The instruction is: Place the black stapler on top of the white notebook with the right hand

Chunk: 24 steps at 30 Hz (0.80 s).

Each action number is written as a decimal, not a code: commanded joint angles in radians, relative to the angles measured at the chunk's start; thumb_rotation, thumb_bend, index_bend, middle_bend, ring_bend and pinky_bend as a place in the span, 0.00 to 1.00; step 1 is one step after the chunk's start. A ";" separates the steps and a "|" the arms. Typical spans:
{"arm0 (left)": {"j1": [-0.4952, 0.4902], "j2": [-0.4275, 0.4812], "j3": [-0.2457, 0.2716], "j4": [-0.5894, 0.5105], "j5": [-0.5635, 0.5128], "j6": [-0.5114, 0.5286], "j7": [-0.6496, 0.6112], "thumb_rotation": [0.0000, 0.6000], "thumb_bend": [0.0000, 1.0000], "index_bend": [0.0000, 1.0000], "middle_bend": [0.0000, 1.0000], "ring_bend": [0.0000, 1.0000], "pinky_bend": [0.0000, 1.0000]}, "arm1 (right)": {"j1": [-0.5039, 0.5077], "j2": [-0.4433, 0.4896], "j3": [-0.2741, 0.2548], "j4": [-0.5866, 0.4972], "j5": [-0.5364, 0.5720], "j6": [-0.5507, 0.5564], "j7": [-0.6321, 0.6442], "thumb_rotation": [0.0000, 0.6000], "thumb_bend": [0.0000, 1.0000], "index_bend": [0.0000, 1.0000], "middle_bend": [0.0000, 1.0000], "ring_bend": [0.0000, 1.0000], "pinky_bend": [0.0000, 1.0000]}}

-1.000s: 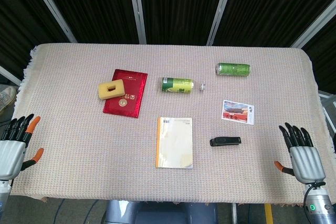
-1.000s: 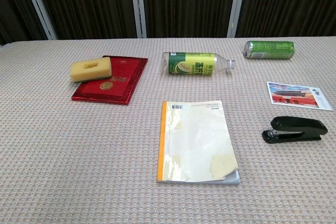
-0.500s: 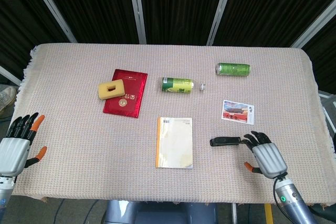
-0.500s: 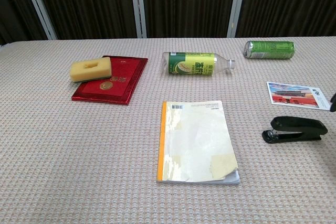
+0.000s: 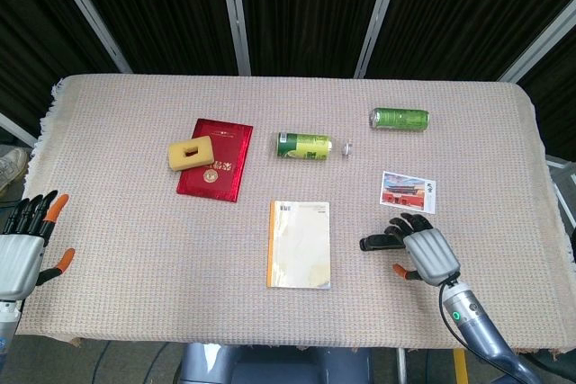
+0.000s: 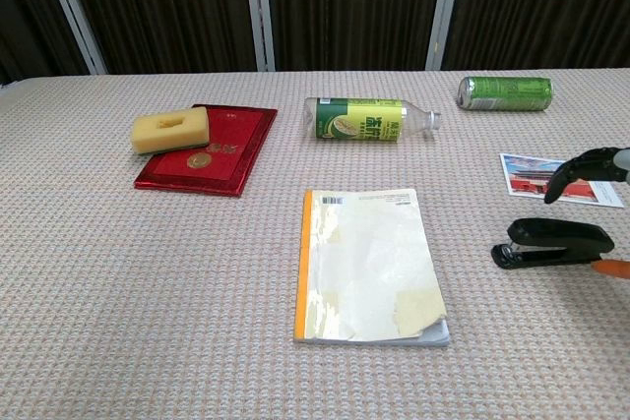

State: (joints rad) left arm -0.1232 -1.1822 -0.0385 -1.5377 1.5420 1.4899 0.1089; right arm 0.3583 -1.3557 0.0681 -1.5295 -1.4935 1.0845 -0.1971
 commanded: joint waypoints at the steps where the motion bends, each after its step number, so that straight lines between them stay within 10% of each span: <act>1: -0.003 -0.001 -0.001 0.002 -0.006 -0.007 0.000 1.00 0.32 0.00 0.00 0.00 0.06 | 0.019 -0.022 0.006 0.021 0.015 -0.024 -0.001 1.00 0.21 0.27 0.19 0.13 0.19; 11: -0.007 0.001 -0.002 0.003 -0.017 -0.019 -0.004 1.00 0.32 0.00 0.00 0.00 0.06 | 0.063 -0.093 0.004 0.112 0.034 -0.074 0.036 1.00 0.23 0.30 0.19 0.14 0.20; 24: -0.003 0.004 -0.002 0.004 -0.024 -0.016 -0.006 1.00 0.32 0.00 0.00 0.00 0.06 | 0.099 -0.145 -0.003 0.237 0.019 -0.083 0.122 1.00 0.29 0.54 0.38 0.37 0.47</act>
State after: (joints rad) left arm -0.1263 -1.1779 -0.0406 -1.5339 1.5175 1.4739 0.1032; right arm 0.4538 -1.4957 0.0660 -1.2990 -1.4723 1.0023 -0.0804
